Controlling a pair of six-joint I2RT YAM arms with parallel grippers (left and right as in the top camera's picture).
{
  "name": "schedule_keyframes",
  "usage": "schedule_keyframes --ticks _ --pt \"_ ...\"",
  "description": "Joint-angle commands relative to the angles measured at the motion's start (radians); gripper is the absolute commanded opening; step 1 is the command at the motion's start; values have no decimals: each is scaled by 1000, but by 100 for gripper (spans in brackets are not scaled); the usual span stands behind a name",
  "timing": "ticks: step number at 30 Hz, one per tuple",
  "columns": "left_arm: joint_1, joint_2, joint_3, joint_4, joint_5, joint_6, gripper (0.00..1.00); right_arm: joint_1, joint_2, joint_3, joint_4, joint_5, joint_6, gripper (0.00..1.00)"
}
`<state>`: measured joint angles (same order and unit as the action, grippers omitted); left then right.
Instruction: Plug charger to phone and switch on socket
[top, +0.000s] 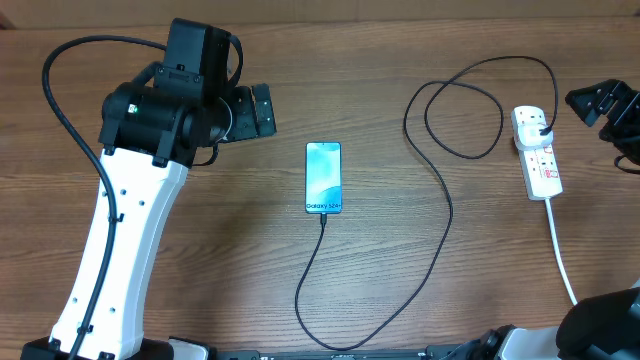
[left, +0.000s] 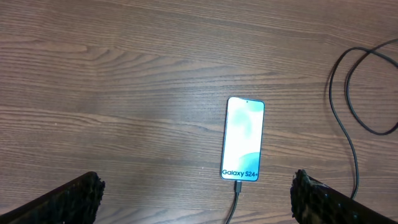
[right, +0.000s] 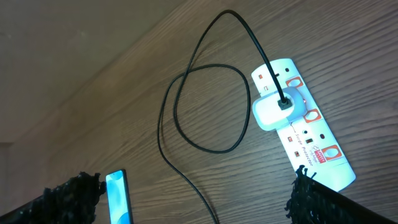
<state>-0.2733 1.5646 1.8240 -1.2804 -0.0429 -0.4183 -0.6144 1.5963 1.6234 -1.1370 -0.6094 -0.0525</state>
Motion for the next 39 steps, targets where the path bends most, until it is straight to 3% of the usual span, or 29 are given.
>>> schedule_keyframes --ticks 1,19,28,33,39 --pt "5 6 -6 -2 -19 12 100 3 3 7 5 6 -7 100" --pt "5 5 -6 -2 -21 24 100 3 3 7 5 6 -8 100" --pt "4 -61 -49 48 -93 23 100 3 3 7 5 6 -8 100" --pt "5 -212 -240 215 -96 23 100 3 3 7 5 6 -8 100" --pt "5 -473 -597 465 -100 41 100 3 3 7 5 6 -7 100"
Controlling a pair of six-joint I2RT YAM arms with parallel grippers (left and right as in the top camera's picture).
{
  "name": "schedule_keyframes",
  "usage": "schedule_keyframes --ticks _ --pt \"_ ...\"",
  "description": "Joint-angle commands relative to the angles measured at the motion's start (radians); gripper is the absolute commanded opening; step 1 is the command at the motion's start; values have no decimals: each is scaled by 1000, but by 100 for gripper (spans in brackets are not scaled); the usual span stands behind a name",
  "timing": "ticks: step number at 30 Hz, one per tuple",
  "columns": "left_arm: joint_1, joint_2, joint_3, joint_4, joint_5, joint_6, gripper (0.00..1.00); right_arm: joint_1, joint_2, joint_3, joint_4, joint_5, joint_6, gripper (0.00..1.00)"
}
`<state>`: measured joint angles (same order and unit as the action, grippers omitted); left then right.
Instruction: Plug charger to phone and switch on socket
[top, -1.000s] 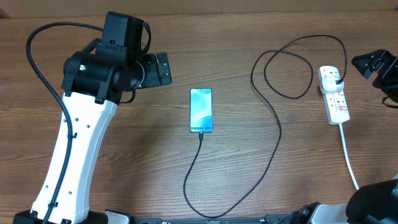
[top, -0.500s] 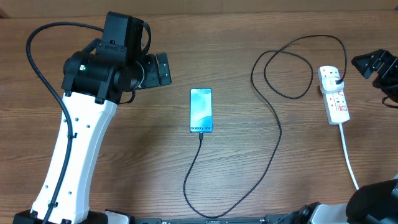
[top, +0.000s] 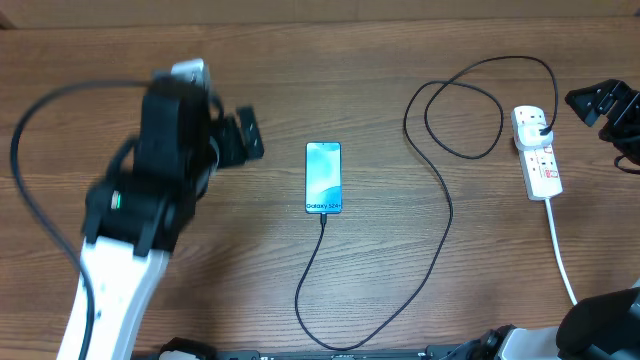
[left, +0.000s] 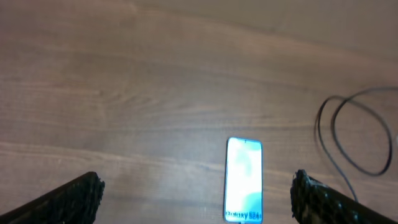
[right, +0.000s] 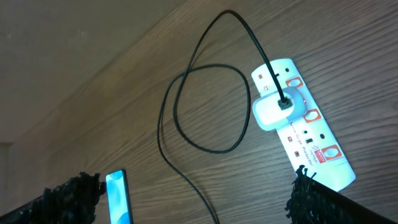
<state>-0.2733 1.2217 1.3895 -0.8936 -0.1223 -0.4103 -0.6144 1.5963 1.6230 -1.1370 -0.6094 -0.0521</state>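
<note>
The phone (top: 323, 177) lies face up mid-table with its screen lit, also in the left wrist view (left: 244, 180). A black cable (top: 440, 200) runs from its bottom end in a loop to the white charger (right: 272, 109) plugged into the white power strip (top: 537, 152). My left gripper (top: 245, 137) is open, held in the air left of the phone, blurred. At the right edge my right gripper (top: 600, 103) is open beside the strip.
The wooden table (top: 200, 260) carries only the phone, cable and strip. The strip's white lead (top: 562, 255) runs off toward the front right. The cable's loop (right: 205, 106) lies between phone and strip.
My left arm has drawn back to the left and toward the front; its wrist view now shows the phone lower and smaller. The right arm, phone and cable have not moved.
</note>
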Motion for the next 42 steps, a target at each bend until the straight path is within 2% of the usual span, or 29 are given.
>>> schedule_keyframes --ticks 1,10,14,18,24,29,36,39,42 --pt "5 -173 -217 121 -21 43 100 3 3 8 5 6 -8 100" --pt "5 -656 -748 537 -24 124 100 3 3 8 5 6 -8 100" --pt "9 -814 -901 674 -23 128 100 3 3 8 5 6 -8 100" --pt "59 -998 -1094 826 7 126 100 3 3 8 5 6 -8 100" --pt "158 -1159 -1304 983 100 126 100 3 3 8 5 6 -8 100" --pt "216 -1216 -1385 1007 148 126 100 3 3 8 5 6 -8 100" --pt "323 -1219 -1384 880 199 131 100 3 3 8 5 6 -8 100" --pt "346 -1219 -1384 820 203 175 100 3 3 8 5 6 -8 100" --pt "346 -1219 -1384 821 221 301 100 3 3 8 5 6 -8 100"
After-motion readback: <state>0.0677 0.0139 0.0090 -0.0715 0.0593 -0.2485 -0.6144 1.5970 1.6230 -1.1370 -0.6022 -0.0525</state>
